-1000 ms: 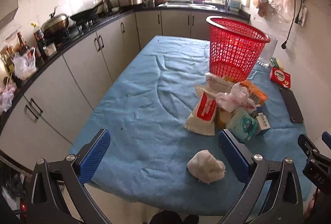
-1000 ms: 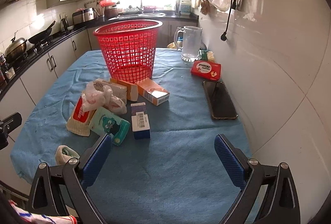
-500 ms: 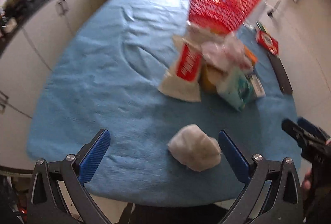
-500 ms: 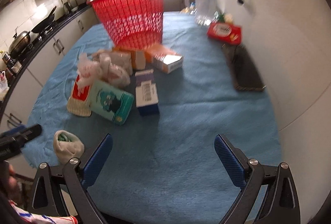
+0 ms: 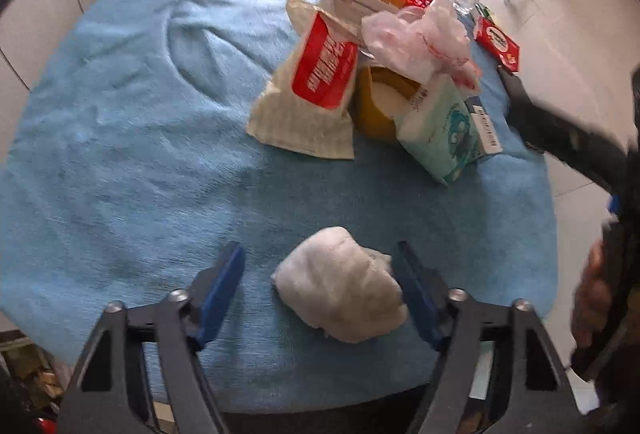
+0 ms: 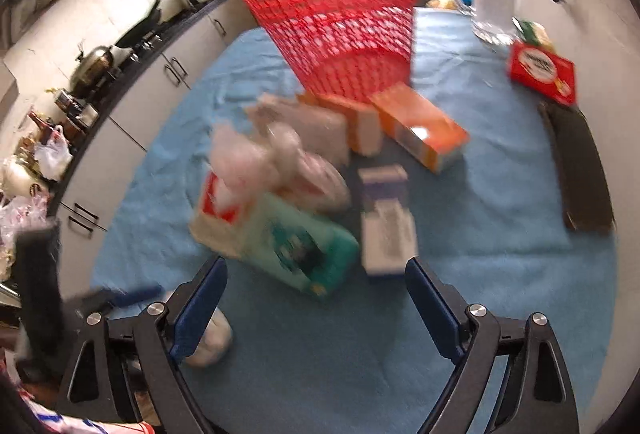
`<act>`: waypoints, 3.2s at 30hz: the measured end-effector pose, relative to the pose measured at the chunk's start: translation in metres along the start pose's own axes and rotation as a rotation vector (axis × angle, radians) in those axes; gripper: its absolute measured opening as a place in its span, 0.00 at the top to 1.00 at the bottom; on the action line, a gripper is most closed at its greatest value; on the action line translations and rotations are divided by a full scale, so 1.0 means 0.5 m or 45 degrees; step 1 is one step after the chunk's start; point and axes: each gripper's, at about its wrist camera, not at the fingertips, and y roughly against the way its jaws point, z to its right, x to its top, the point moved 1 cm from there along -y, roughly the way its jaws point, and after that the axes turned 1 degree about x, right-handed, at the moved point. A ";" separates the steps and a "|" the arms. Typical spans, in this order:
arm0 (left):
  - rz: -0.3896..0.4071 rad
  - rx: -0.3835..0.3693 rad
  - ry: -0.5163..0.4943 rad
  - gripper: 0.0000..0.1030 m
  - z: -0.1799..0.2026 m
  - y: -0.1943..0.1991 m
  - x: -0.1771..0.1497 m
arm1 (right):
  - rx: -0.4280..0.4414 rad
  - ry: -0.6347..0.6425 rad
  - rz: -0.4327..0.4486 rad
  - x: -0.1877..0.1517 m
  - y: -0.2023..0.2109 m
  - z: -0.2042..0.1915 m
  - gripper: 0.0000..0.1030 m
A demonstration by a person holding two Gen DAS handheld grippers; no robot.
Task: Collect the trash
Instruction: 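Grasp the crumpled white tissue with the left tool while the right grasps a white plastic bag, then carry both items over the red basket and open both tools to drop them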
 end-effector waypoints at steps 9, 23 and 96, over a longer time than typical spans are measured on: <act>-0.034 -0.008 -0.075 0.76 0.021 -0.002 0.006 | -0.021 0.044 0.044 0.093 -0.067 -0.053 0.10; 0.095 0.034 -0.084 0.77 0.018 0.069 0.061 | -0.014 0.083 0.031 0.119 -0.057 -0.067 0.72; 0.096 0.011 -0.025 0.30 -0.044 0.014 0.245 | -0.144 -0.242 -0.155 0.008 0.025 0.121 0.25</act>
